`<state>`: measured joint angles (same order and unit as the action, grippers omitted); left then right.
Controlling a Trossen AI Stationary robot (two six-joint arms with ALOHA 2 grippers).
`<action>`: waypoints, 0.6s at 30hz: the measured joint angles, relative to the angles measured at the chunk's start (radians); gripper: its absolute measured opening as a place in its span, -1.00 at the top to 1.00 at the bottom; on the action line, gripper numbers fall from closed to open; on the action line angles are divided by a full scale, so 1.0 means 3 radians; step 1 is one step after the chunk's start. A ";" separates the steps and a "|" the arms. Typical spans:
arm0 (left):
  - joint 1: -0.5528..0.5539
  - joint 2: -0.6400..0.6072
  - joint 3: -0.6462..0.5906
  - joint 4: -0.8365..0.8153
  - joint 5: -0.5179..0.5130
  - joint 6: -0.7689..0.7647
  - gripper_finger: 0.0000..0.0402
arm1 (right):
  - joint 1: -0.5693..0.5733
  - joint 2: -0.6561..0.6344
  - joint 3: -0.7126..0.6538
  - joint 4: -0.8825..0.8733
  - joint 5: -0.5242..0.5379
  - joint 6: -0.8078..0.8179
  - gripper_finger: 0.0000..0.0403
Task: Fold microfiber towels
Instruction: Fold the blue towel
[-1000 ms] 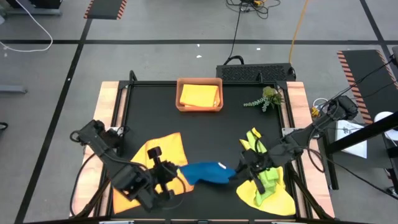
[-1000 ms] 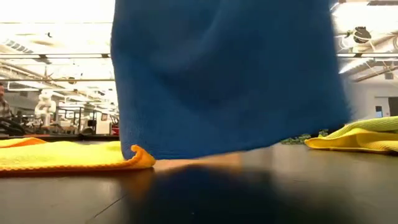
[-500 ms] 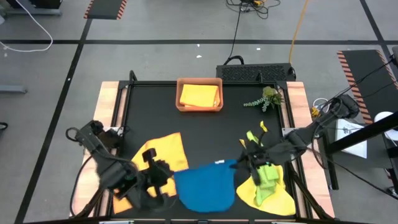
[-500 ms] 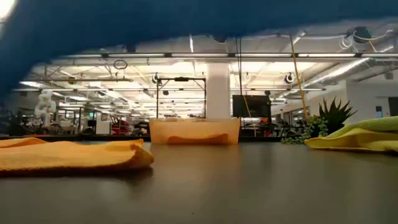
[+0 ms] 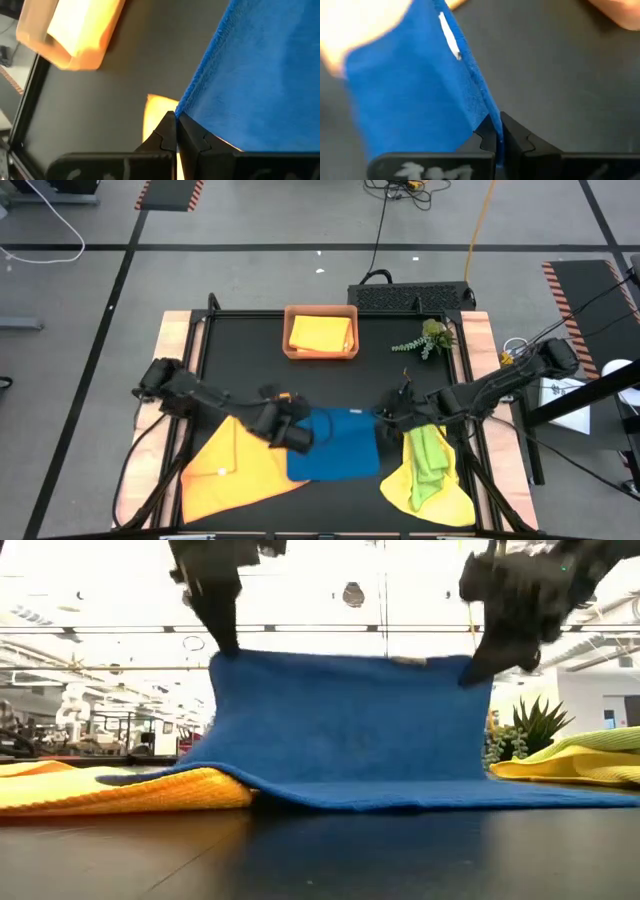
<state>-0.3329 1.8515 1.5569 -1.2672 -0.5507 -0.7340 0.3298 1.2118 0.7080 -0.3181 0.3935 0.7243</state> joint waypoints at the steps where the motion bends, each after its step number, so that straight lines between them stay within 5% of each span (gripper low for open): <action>1: 0.0084 0.0000 -0.0106 0.0142 0.0001 0.0127 1.00 | -0.0086 -0.0002 -0.0089 0.0059 0.0003 -0.0073 1.00; 7: 0.0504 0.0001 -0.0468 0.0740 -0.0049 0.0691 1.00 | -0.0602 -0.0047 -0.0329 0.0273 0.0008 -0.0585 1.00; 18: 0.0700 0.0000 -0.0484 0.0770 -0.0346 0.0948 1.00 | -0.0992 -0.0053 -0.0329 0.0414 -0.0009 -0.1010 1.00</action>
<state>-0.1230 1.8515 1.4117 -1.0363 -0.6545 -0.4496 0.0321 1.1959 0.6094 -0.1938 0.3907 0.4213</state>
